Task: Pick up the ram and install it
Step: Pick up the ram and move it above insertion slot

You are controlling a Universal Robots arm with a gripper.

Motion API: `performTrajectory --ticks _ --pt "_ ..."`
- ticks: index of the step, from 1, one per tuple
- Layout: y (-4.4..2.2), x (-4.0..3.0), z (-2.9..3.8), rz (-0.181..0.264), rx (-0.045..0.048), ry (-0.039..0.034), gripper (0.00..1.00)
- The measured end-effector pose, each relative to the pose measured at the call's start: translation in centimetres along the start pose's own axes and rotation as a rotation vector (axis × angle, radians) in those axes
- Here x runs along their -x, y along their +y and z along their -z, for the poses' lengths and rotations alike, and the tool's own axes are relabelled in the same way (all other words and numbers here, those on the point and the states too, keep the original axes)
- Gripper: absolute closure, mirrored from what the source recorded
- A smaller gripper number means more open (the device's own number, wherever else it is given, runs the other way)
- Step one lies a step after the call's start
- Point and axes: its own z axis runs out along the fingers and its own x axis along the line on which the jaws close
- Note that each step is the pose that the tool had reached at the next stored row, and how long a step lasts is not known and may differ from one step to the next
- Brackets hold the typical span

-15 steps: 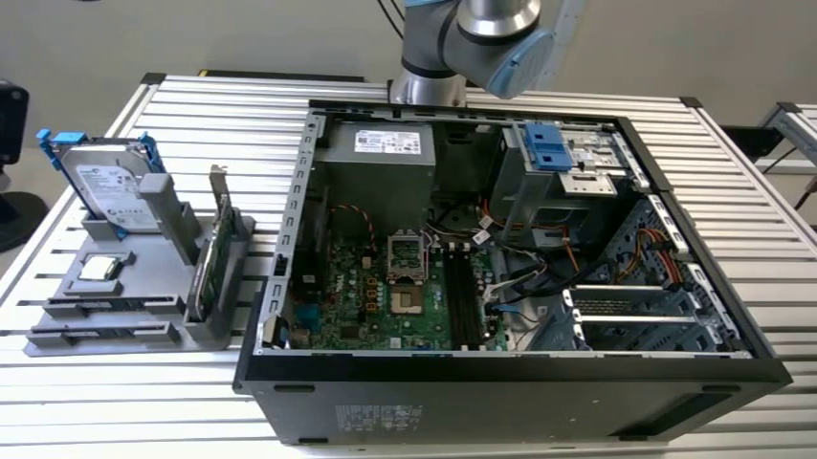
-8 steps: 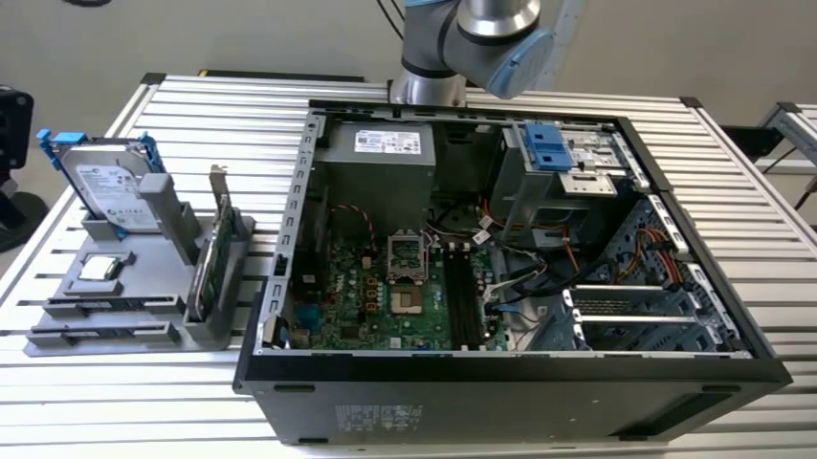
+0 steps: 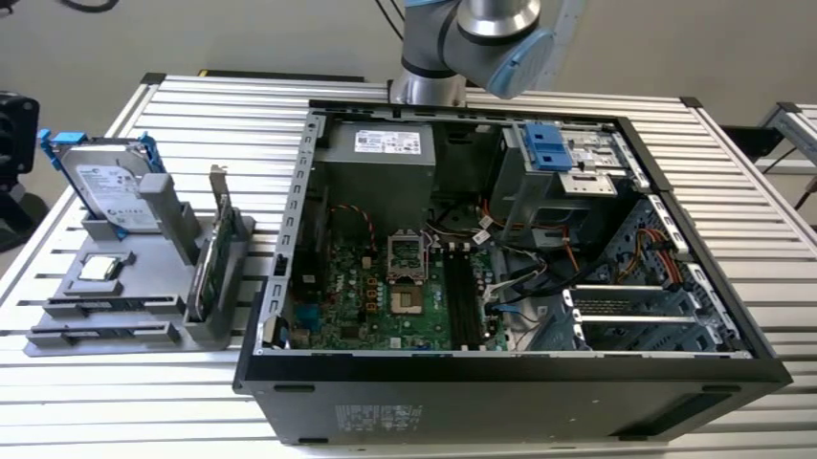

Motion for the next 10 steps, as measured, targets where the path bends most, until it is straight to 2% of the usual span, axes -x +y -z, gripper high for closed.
performTrajectory --ticks 10 --pt "0.04 -0.02 -0.18 0.012 0.0002 0.0007 1.00"
